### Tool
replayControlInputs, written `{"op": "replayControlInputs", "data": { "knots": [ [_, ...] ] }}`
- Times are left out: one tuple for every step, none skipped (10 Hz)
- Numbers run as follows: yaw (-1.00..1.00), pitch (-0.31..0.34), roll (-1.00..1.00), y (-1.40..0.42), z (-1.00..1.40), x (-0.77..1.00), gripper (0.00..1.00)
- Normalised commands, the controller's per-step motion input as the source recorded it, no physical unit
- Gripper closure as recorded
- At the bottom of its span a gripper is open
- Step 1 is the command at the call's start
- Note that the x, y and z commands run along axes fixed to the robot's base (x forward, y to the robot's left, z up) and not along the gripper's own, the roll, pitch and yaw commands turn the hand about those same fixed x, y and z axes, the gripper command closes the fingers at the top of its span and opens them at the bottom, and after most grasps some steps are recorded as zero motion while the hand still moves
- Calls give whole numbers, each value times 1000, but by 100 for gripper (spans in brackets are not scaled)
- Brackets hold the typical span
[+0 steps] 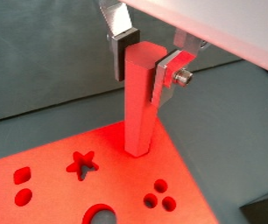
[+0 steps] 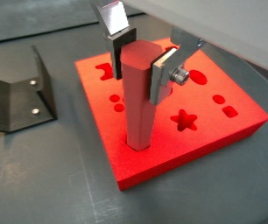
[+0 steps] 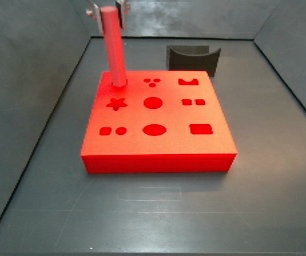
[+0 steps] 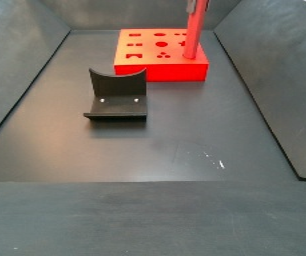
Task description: Insert the hexagon object.
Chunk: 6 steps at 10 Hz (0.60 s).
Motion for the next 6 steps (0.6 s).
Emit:
{"op": "replayControlInputs", "data": {
  "knots": [
    [-311, 250, 243, -114, -529, 451, 100],
    [-366, 237, 187, -91, -571, 414, 100],
    [-403, 189, 157, -91, -691, 443, 100],
    [-406, 126, 106, -137, -840, 471, 100],
    [-334, 91, 0, 0, -817, 223, 100],
    [0, 0, 0, 0, 0, 0, 100]
  ]
}}
